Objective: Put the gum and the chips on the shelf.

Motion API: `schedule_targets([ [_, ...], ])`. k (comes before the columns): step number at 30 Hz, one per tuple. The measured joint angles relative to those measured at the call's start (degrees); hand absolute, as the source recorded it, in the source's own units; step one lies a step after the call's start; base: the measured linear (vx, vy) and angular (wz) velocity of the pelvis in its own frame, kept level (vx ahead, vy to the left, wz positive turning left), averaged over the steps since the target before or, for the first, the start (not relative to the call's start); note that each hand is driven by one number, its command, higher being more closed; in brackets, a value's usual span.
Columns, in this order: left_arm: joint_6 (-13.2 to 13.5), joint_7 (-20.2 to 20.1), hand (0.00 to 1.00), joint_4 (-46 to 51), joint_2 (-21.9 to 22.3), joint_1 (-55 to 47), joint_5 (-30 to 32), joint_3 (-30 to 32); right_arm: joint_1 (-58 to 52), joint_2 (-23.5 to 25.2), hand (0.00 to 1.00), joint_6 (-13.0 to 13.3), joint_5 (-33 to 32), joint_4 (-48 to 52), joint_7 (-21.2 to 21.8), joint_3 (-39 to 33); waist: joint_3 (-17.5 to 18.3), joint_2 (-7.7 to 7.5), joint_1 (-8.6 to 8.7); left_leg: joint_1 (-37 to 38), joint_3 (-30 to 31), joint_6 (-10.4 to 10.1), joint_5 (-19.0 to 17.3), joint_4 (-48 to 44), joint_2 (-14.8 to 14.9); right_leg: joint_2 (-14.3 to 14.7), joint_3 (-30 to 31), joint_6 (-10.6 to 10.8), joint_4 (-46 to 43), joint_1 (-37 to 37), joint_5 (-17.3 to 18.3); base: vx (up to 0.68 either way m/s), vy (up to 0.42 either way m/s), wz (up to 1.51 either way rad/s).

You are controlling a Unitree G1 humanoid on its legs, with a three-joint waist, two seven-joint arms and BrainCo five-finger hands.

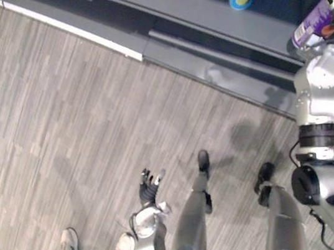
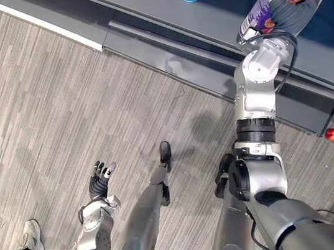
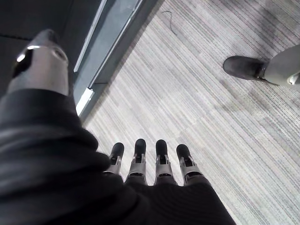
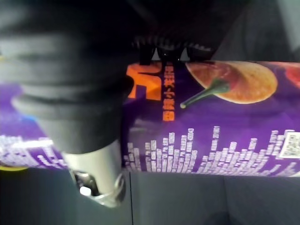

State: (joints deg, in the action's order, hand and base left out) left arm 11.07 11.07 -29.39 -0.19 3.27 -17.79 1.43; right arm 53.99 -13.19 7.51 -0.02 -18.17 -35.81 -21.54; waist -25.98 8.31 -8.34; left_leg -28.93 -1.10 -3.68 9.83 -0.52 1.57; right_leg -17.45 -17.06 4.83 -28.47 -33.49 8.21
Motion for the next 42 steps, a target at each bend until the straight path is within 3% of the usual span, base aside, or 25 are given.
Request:
schedule_targets([
  [18, 0.05, -0.11, 0.0, 4.59, 0.33, 0.01, -1.92, -0.21, 4.53, -4.52, 1.0, 0.0, -2.7, -0.32, 0.19, 1.16, 0.0, 0.01, -0.61, -4.27, -0.05, -0.06, 0.82, -0.59, -0.39, -2.24, -1.94, -0.75, -5.01, -5.1, 2.23, 0.0, -0.055, 0.06],
  [40, 0.05, -0.16, 0.0, 8.33, 0.69, -0.16, -2.35, -1.19, 5.66, -6.79, 1.0, -0.14, -3.74, -5.65, 1.19, 1.91, 0.0, 0.01, -0.07, -8.05, -1.8, 0.04, 1.04, -2.31, -0.11, -2.68, -1.22, -1.16, -6.95, -9.37, 2.62, -0.01, -0.046, 0.0],
  [41, 0.05, -0.16, 0.0, 8.33, 0.69, -0.2, -2.35, -1.19, 5.65, -6.79, 0.0, 0.03, -3.88, -5.78, 1.22, 1.92, 0.0, 0.01, -0.07, -8.12, -1.81, 0.06, 1.06, -2.34, -0.1, -2.68, -1.21, -1.16, -6.98, -9.46, 2.62, -0.01, -0.041, -0.02],
  [42, 0.05, -0.16, 0.0, 8.34, 0.72, -0.24, -2.35, -1.2, 5.67, -6.92, 0.0, 0.03, -4.16, -5.87, 1.3, 2.13, 0.0, 0.01, -0.02, -8.12, -1.82, 0.07, 1.06, -2.48, -0.07, -2.68, -1.2, -1.18, -7.08, -9.45, 2.63, -0.01, -0.033, -0.01],
])
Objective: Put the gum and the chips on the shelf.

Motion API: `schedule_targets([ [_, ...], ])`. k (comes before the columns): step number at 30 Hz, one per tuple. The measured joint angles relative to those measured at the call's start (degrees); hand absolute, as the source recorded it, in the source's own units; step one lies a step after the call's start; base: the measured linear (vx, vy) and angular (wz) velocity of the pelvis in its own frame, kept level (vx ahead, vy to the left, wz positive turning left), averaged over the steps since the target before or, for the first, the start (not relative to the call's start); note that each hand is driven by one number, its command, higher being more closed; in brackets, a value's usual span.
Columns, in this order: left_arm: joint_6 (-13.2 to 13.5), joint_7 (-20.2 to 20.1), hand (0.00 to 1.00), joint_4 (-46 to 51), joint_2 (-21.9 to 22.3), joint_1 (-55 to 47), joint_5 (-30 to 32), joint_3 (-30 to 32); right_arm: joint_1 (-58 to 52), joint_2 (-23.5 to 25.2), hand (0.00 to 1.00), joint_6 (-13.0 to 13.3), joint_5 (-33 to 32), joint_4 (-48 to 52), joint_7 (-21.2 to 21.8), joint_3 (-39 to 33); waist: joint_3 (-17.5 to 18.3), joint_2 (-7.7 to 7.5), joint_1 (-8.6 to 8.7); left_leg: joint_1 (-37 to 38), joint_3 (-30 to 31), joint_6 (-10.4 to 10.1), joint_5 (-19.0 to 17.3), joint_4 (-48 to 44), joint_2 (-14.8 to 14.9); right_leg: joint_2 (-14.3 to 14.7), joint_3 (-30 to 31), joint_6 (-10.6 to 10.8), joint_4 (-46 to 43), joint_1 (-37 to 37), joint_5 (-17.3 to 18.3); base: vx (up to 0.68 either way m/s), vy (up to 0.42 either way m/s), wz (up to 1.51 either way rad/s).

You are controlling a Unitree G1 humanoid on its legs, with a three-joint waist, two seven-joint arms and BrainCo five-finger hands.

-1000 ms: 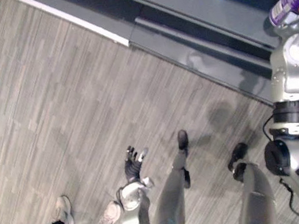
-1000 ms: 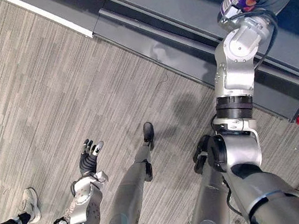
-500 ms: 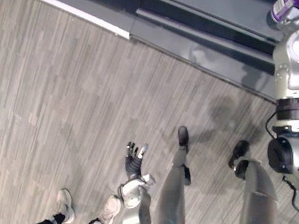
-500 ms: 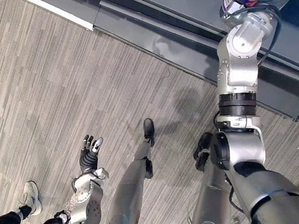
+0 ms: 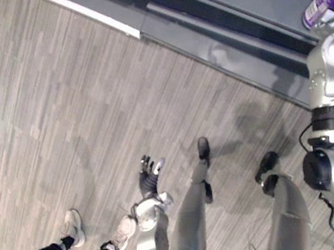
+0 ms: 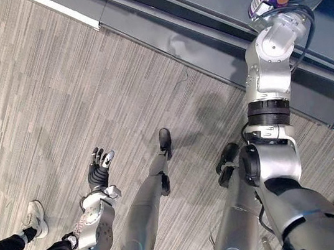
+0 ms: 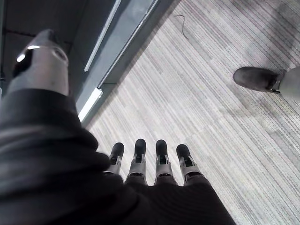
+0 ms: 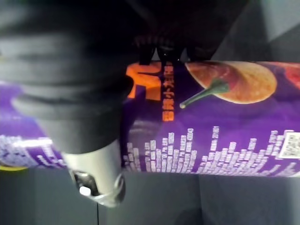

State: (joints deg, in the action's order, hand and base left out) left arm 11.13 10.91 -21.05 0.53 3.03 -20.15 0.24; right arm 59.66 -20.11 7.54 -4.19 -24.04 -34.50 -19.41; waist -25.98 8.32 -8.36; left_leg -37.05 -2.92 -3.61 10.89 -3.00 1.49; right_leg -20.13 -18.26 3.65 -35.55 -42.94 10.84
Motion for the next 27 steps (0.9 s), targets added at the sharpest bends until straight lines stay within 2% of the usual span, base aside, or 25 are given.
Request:
schedule_targets([
  [5, 0.01, -0.02, 0.0, 0.05, 0.07, 0.0, -0.02, -0.03, 0.79, -1.5, 0.0, 0.2, -0.38, -2.36, 0.22, 2.08, 0.0, 0.0, -0.02, -0.13, -0.52, -0.05, -0.04, -0.17, 0.2, 0.0, 0.13, -0.23, -0.28, -0.36, 0.14, -0.02, -0.048, -0.01],
  [17, 0.02, -0.02, 0.0, 0.04, 1.1, -0.05, -0.16, -0.02, 0.14, -1.27, 0.0, 0.24, -0.95, -3.93, 0.99, 4.35, 0.0, -0.01, 0.03, -0.94, -1.67, 0.0, -0.04, -1.97, 1.28, 0.89, 1.07, -0.3, -0.17, -0.95, 0.1, -0.01, -0.044, -0.04],
  [27, 0.0, -0.1, 0.0, -0.11, 1.09, -0.73, -0.15, -0.13, -4.11, 3.1, 0.0, 0.24, -1.42, -6.25, 1.46, 6.47, 0.11, -0.23, 0.31, 0.9, -2.87, -0.68, -2.13, -5.33, 3.6, 3.15, 1.52, -0.43, 0.83, 2.12, 0.01, -0.01, -0.059, -0.11],
])
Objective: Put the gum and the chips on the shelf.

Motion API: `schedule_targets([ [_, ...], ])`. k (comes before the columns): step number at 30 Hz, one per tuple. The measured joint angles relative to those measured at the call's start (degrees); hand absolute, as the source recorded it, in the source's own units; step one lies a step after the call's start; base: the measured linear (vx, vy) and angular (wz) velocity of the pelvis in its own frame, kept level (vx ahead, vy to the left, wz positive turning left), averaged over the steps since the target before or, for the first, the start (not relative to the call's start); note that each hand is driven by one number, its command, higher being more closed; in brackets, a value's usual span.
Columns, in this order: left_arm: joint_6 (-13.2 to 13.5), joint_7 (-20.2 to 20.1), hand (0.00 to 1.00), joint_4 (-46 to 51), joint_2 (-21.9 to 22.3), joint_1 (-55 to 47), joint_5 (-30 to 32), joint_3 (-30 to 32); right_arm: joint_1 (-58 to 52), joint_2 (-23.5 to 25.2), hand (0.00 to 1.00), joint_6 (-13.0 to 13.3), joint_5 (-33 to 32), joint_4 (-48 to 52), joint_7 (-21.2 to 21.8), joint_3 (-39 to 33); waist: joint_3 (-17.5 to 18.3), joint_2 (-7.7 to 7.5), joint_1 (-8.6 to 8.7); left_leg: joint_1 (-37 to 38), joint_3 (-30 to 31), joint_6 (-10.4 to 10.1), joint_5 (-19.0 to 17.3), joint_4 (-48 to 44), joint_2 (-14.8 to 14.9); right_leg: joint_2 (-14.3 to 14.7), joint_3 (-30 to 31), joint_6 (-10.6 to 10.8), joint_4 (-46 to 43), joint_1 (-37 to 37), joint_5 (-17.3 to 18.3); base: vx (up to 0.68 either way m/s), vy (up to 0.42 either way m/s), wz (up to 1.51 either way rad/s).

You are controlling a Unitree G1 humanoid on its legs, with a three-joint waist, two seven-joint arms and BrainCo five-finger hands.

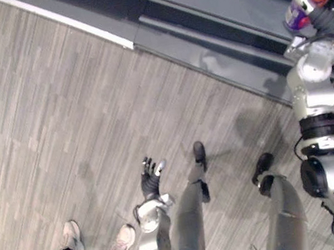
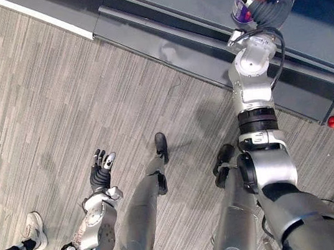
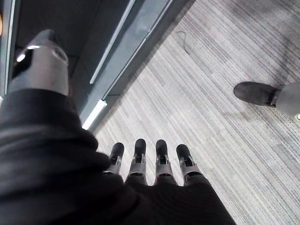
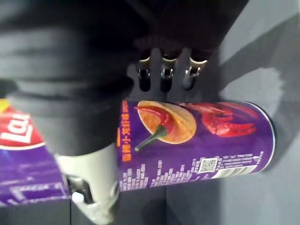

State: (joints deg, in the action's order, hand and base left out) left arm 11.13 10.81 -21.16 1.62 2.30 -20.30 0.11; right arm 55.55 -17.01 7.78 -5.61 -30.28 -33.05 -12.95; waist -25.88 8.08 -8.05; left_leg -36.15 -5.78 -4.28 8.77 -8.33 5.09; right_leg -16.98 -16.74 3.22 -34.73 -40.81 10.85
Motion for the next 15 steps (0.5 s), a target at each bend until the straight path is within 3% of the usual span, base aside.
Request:
schedule_targets([
  [8, -0.1, -0.96, 0.0, -5.49, -0.06, -0.24, 0.03, -0.14, -6.59, 3.82, 0.0, 0.04, -0.03, -0.11, 1.69, 2.38, 0.07, -0.97, 0.18, 3.42, -1.11, -0.55, -2.14, -2.24, 2.23, 2.41, 0.59, -0.35, 1.92, 4.3, -0.27, 0.01, -0.063, -0.15],
  [15, -1.48, -2.5, 0.0, -16.12, -0.31, -0.28, 1.27, 2.23, -19.77, 12.31, 0.0, 0.1, -0.02, -0.04, 6.11, 4.56, 0.97, -4.63, 1.88, 10.7, -2.24, -1.19, -4.91, -3.25, 4.5, 5.31, 1.09, -0.2, 6.56, 13.02, -0.88, 0.07, -0.039, -0.17],
])
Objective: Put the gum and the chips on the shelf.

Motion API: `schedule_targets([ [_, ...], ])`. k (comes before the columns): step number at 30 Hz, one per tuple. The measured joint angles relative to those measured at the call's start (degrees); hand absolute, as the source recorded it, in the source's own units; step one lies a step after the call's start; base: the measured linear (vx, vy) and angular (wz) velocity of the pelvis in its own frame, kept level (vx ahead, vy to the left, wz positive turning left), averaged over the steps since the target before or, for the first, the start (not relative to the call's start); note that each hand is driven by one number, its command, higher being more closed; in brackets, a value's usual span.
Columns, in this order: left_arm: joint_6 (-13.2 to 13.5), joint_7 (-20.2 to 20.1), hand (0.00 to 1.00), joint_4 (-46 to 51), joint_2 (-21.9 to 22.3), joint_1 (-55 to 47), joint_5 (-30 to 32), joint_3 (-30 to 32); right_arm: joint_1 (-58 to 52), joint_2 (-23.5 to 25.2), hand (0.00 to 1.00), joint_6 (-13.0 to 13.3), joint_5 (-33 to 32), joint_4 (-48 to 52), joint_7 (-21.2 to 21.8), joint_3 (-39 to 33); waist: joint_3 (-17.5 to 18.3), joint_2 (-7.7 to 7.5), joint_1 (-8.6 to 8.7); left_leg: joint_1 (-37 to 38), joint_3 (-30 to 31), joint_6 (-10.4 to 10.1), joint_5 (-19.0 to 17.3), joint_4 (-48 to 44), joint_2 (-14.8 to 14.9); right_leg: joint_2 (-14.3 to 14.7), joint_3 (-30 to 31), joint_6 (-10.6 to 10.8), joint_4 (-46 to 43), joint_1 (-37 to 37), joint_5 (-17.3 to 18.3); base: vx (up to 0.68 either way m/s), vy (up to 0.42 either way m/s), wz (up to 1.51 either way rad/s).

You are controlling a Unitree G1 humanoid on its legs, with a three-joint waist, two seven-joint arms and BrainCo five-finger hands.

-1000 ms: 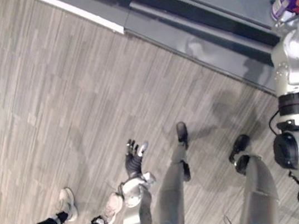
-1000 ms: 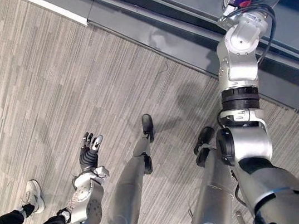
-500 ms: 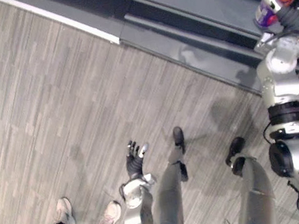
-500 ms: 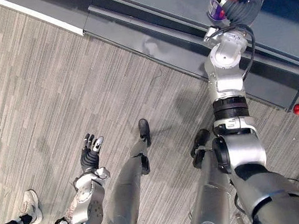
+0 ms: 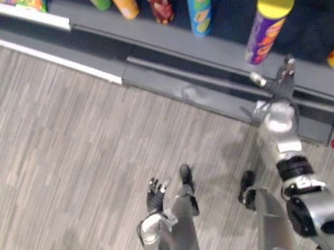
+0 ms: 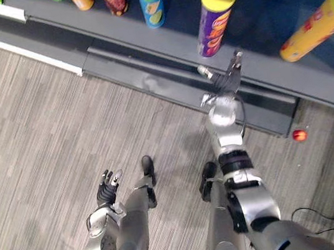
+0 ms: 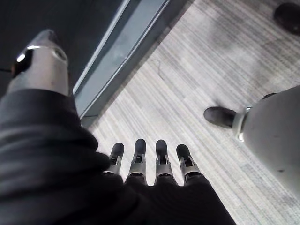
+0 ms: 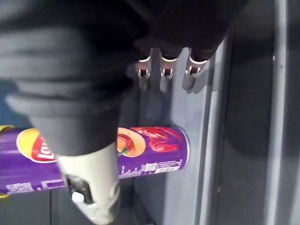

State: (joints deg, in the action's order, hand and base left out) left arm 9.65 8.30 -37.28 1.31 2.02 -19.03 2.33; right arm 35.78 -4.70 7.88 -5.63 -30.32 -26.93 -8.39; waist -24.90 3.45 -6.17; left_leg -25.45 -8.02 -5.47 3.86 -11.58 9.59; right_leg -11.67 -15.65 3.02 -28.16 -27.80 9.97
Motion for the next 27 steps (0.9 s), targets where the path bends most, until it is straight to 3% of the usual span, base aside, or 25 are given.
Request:
schedule_targets([
  [5, -1.16, -0.06, 0.0, -9.1, -1.57, 0.66, 4.66, 4.78, -10.57, 3.47, 0.0, 0.24, 0.06, 0.02, 3.58, 0.24, 1.47, -2.09, 1.53, 5.69, -1.35, -0.24, -0.42, 2.55, 0.89, 2.1, 0.7, 0.47, 6.09, 6.25, -2.04, 0.08, 0.013, -0.18],
  [10, -2.95, -0.19, 0.0, -19.19, -4.03, -0.48, 13.32, 9.42, -23.86, 2.45, 0.0, 0.46, 1.34, -3.06, 9.45, -0.21, 8.14, -4.16, 3.3, 10.4, -2.6, -0.26, -0.53, 6.0, 0.51, 4.02, 2.29, 1.75, 15.48, 12.4, -5.72, 0.11, 0.067, -0.17],
  [13, -3.59, -0.22, 0.0, -20.03, -4.15, -2.02, 15.96, 11.18, -29.15, 2.29, 0.0, 0.85, 1.3, -5.92, 12.84, -0.32, 10.85, -4.87, 4.37, 13.48, -4.08, -0.15, -0.45, 8.65, -0.22, 4.29, 3.59, 2.32, 20.0, 15.26, -7.81, 0.07, 0.073, -0.24],
  [18, -3.69, -1.75, 0.0, -22.14, -3.9, -3.87, 18.13, 13.35, -39.59, 2.23, 0.0, 0.84, 1.34, -12.39, 19.55, 0.11, 15.27, -4.91, 5.09, 19.12, -5.98, 0.29, -0.11, 13.65, -1.83, 4.38, 5.42, 3.11, 25.08, 19.46, -9.7, 0.07, 0.065, -0.21],
  [21, -3.66, -2.19, 0.0, -22.34, -3.77, -5.16, 19.26, 15.18, -42.82, 2.37, 0.0, 0.67, 1.99, -18.33, 22.42, -0.05, 16.16, -5.2, 5.78, 21.76, -6.68, 0.26, -0.14, 15.14, -2.27, 4.25, 5.9, 3.32, 26.1, 21.57, -9.84, 0.08, 0.03, -0.09],
  [27, -3.59, -3.01, 0.0, -24.29, -2.98, -5.74, 19.73, 20.26, -42.71, 3.29, 0.0, 0.27, 2.26, -27.34, 23.81, -6.9, 18.38, -5.33, 5.8, 25.73, -8.34, 0.23, -0.2, 16.99, -2.69, 4.2, 6.81, 3.56, 27.17, 24.55, -10.01, 0.06, 0.011, -0.11],
])
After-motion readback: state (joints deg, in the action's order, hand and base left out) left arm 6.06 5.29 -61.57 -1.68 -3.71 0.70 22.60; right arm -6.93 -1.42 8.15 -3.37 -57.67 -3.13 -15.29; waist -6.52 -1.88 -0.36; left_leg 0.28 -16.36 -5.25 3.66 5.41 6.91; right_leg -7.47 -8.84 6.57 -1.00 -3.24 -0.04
